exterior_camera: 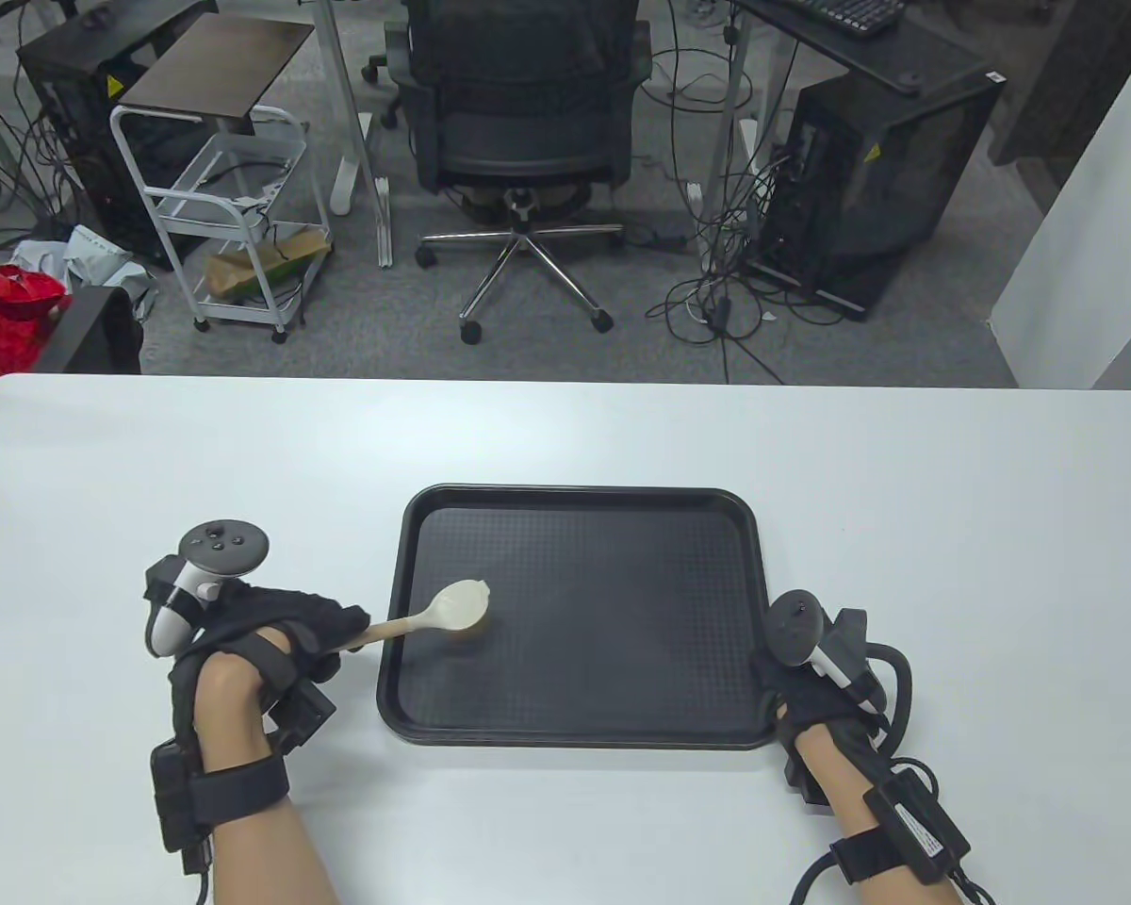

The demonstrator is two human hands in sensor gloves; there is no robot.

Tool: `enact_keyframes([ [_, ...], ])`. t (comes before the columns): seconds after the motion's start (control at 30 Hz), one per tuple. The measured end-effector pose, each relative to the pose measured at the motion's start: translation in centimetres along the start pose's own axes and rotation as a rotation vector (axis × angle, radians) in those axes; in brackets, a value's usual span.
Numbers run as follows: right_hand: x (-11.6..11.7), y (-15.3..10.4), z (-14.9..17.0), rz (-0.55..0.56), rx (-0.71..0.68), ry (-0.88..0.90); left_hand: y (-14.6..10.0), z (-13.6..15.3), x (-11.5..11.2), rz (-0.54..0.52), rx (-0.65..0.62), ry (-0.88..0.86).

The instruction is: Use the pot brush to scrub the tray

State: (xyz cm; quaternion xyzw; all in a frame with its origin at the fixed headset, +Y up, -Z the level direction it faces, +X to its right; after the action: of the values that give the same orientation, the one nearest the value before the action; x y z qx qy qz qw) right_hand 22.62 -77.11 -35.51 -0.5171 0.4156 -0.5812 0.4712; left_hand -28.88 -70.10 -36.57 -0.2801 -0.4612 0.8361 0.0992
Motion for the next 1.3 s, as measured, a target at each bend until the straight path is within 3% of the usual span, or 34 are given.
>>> enact_keyframes([
  [0.23, 0.0, 0.0, 0.0, -0.002, 0.000, 0.005, 3.1, -6.8, -8.0, 0.152, -0.098, 0.201],
  [0.37, 0.0, 0.0, 0.0, -0.002, 0.000, 0.006, 3.5, -9.7, -12.1, 0.200, -0.168, 0.220],
  [0.63, 0.0, 0.0, 0.1, -0.002, -0.001, 0.007, 4.5, -11.6, -18.6, 0.222, -0.171, 0.287],
  [0.87, 0.0, 0.1, 0.1, -0.003, -0.002, 0.008, 4.7, -11.8, -21.3, 0.294, -0.167, 0.335],
  [1.3, 0.0, 0.1, 0.1, -0.003, -0.002, 0.007, 4.2, -11.9, -22.0, 0.289, -0.118, 0.458],
])
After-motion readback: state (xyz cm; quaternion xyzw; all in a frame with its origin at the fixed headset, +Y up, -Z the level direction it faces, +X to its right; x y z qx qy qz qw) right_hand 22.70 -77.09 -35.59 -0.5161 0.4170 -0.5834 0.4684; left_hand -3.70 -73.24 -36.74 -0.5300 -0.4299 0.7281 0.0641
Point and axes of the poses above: the tracker on the back of each hand, its own z axis roughly to the little-finger side, its own y axis roughly from the wrist to the fingertips, x = y × z, the point moved 2 cm from there along y, roughly from the wrist to the fingertips, and after that the axes turned 8 degrees about -y, right-handed, at the moved point
